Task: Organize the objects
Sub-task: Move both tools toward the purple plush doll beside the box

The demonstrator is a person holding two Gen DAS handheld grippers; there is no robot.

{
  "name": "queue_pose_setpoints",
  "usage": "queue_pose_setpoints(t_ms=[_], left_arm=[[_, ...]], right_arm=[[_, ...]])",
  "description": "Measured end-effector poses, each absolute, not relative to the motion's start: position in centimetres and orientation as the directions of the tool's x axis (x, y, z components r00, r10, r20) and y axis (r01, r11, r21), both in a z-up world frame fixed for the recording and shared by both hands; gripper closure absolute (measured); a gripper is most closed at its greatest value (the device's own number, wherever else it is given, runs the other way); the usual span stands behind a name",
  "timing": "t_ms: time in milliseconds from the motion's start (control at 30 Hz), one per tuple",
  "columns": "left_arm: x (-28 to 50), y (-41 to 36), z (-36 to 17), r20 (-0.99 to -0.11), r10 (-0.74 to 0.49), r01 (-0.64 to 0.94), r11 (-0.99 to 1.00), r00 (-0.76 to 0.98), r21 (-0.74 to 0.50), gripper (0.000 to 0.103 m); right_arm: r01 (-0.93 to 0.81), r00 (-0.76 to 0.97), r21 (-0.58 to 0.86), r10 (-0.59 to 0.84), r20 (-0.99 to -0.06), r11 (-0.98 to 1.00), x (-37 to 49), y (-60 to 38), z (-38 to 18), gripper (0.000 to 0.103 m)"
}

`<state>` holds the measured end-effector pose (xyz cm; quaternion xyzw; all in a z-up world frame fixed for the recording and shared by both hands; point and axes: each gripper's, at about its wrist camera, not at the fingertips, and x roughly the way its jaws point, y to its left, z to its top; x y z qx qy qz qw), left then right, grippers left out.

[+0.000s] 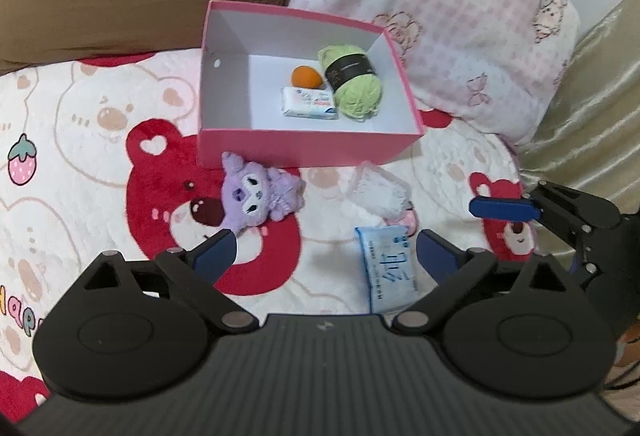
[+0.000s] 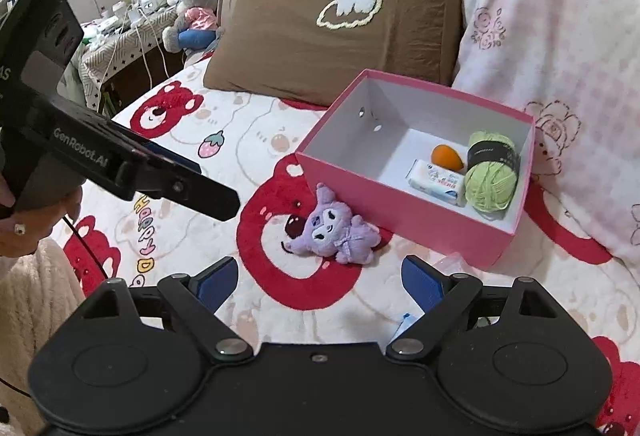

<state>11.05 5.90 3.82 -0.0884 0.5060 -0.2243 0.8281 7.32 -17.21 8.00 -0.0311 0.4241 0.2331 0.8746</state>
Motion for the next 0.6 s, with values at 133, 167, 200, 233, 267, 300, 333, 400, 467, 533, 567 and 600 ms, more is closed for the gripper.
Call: queue_pose_setpoints(t_ms=[133,167,200,233,267,300,333,400,467,533,567,600], left_arm=[[11.0,6.0,2.4,-0.807,-0.475,0.307,0.873,0.352,-0.38,0.006],[10.8,6.1,2.2,-0.808,-0.473,0.311,0.873,0.352,-0.375,0.006],[10.7,6.1,1.9,-0.809,-0.469,0.316,0.874,0.354,-0.369,0.006],[10.5,6.1,1.7,-0.81,-0.465,0.324,0.875,0.358,-0.36,0.005],[10.4,6.2,1.4,-0.811,-0.46,0.328,0.877,0.361,-0.351,0.006],[10.3,6.3,1.3,-0.81,-0.46,0.332,0.877,0.365,-0.348,0.006],[10.3,6.4,1.1,-0.807,-0.462,0.334,0.876,0.368,-0.349,0.006],[10.3,6.7,0.6,-0.809,-0.453,0.314,0.883,0.375,-0.349,0.006],[10.6,7.2,0.0,-0.813,-0.449,0.295,0.887,0.372,-0.355,0.005],[10.7,7.5,-0.5,-0.812,-0.45,0.294,0.887,0.372,-0.357,0.005],[10.7,7.6,-0.8,-0.811,-0.448,0.289,0.888,0.376,-0.357,0.005],[10.7,7.7,-0.9,-0.81,-0.449,0.285,0.889,0.378,-0.359,0.005]], right_arm=[[-0.435,0.52,0.141,0.376,-0.767,0.889,7.1,-16.4,7.1,0.012],[-0.44,0.518,0.14,0.378,-0.767,0.887,6.9,-16.3,7.0,0.012],[-0.455,0.515,0.134,0.382,-0.767,0.881,6.5,-16.0,6.9,0.012],[-0.463,0.517,0.125,0.382,-0.766,0.877,6.2,-15.8,6.8,0.012],[-0.465,0.519,0.117,0.377,-0.767,0.878,6.1,-15.6,6.7,0.012],[-0.465,0.516,0.109,0.37,-0.772,0.878,6.0,-15.4,6.4,0.012],[-0.468,0.51,0.106,0.366,-0.778,0.877,5.9,-15.3,6.2,0.012],[-0.47,0.498,0.11,0.366,-0.786,0.876,5.9,-15.0,5.7,0.012],[-0.472,0.49,0.115,0.368,-0.791,0.874,6.0,-14.9,5.4,0.012],[-0.475,0.492,0.11,0.367,-0.79,0.873,6.1,-14.7,5.1,0.012],[-0.477,0.496,0.106,0.367,-0.787,0.873,6.2,-14.5,5.0,0.012],[-0.475,0.508,0.099,0.365,-0.781,0.874,6.3,-14.4,4.9,0.012]])
